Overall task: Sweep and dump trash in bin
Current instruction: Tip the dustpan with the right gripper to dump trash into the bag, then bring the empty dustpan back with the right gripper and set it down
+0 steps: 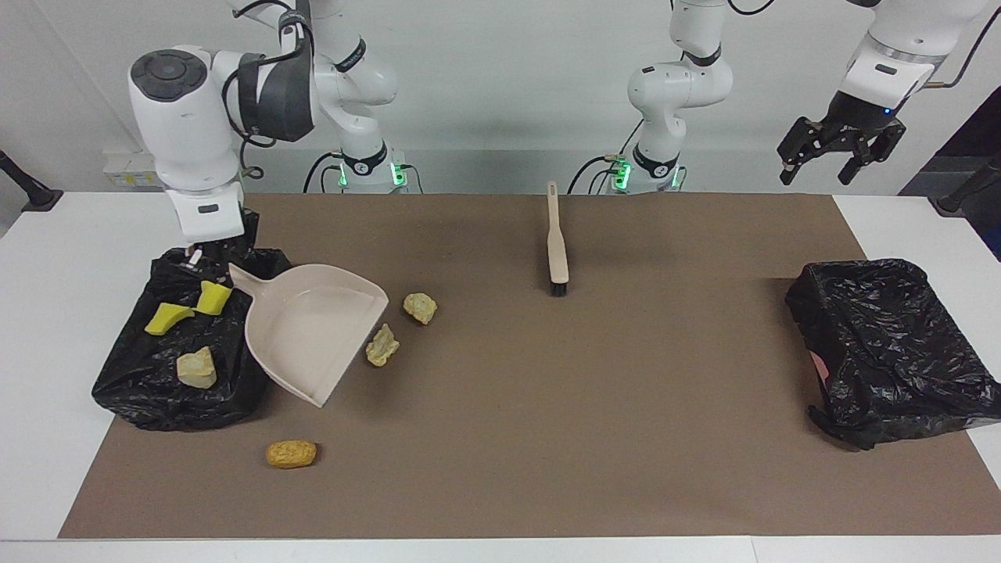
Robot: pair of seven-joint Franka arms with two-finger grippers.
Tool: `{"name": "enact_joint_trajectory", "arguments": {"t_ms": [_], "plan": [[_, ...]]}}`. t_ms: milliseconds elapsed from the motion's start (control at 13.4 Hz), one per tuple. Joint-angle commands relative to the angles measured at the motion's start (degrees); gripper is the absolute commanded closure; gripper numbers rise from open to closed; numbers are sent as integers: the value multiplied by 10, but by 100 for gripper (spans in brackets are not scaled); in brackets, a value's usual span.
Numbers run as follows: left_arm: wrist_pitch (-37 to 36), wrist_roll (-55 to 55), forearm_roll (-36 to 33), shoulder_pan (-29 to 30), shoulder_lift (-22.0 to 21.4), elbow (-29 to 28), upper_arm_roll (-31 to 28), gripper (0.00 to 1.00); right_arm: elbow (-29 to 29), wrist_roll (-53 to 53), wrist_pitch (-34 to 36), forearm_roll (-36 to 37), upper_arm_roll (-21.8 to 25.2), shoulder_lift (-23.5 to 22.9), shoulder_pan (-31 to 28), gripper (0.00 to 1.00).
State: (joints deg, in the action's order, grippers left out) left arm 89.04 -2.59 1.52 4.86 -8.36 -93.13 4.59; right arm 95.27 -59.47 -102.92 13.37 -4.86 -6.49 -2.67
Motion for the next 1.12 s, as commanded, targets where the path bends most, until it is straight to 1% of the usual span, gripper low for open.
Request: {"name": "enact_joint_trajectory", "arguments": {"t_ms": [0, 75, 298, 447, 522, 596, 820, 1043], "plan": [[-15, -7, -4, 3, -8, 6, 2, 0, 18, 112, 10, -20, -1, 3, 44, 100], [-15, -8, -3, 3, -8, 4, 2, 0, 17, 163, 11, -39, -1, -2, 67, 100], [-16, -10, -3, 3, -10, 3, 2, 0, 15, 389, 3, -47, -2, -28, 139, 100], [-16, -10, -3, 2, -10, 2, 2, 0, 11, 518, -21, -103, -1, -46, 169, 100], [-16, -10, -3, 2, -10, 2, 2, 0, 10, 577, -36, -110, -1, -51, 184, 100], [-16, -10, -3, 2, -10, 0, 2, 0, -1, 622, -45, -112, -1, -66, 210, 100], [-18, -11, -3, 3, -14, -4, 2, 0, -57, 779, -61, -110, -1, -141, 266, 100], [-17, -10, -3, 2, -14, -4, 2, 0, -131, 866, -85, -107, -1, -221, 305, 100]]}}
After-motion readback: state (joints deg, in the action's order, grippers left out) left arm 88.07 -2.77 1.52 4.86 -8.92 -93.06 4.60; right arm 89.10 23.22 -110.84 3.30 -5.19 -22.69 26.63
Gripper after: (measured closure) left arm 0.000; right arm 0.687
